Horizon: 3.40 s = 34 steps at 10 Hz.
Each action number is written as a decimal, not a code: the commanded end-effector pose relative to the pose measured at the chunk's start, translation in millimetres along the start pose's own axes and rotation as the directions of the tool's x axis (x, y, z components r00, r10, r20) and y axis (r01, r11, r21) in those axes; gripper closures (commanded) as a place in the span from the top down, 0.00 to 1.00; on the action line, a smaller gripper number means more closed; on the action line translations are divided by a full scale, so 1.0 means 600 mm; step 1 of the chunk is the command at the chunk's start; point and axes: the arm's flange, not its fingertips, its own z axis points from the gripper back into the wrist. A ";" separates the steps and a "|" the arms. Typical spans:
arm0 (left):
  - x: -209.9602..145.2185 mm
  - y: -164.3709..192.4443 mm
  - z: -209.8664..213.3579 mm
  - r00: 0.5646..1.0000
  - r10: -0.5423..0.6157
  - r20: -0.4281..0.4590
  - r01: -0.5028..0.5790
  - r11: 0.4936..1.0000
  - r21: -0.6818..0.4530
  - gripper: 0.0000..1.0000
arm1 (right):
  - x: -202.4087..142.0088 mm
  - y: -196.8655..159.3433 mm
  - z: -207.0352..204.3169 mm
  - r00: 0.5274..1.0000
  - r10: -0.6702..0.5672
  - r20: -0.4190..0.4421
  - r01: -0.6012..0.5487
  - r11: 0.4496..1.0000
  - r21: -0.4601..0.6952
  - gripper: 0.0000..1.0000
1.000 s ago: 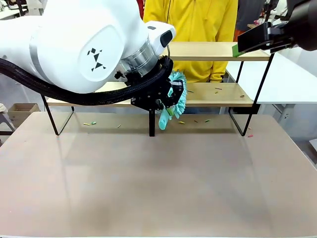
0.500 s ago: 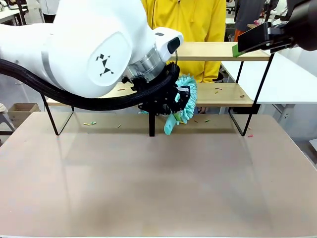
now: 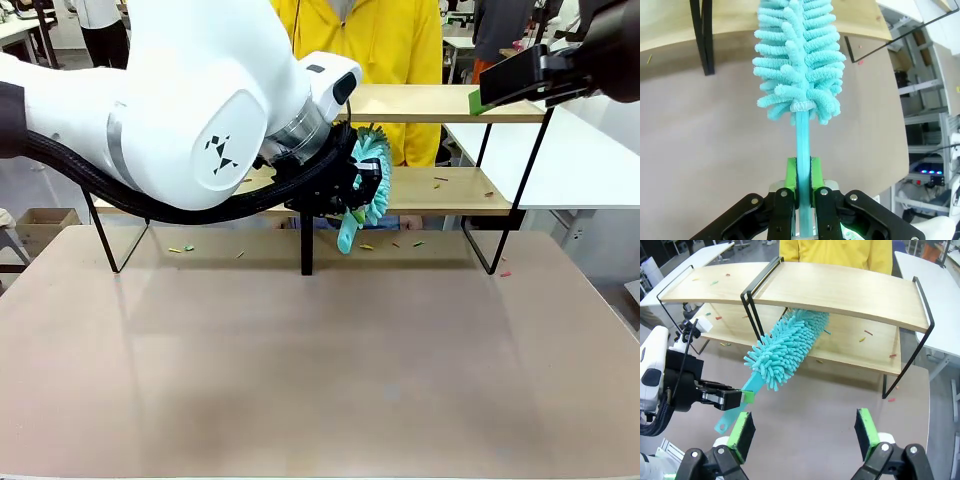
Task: Clean the shelves.
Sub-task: Clean a randomly selected level of the Shelf with the Duster.
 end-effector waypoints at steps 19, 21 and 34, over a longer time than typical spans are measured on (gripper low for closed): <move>0.073 -0.126 -0.182 0.985 -0.133 -0.110 0.134 0.991 0.007 0.12 | 0.001 0.000 0.001 1.000 -0.004 0.003 0.004 1.000 -0.002 1.00; 0.081 -0.135 -0.195 0.981 -0.152 -0.118 0.152 0.988 -0.009 0.12 | 0.001 0.000 0.001 1.000 -0.004 0.003 0.004 1.000 -0.002 1.00; 0.111 -0.116 -0.179 0.964 -0.167 -0.209 0.087 0.935 -0.345 0.12 | 0.001 0.000 0.001 1.000 -0.004 0.003 0.004 1.000 -0.002 1.00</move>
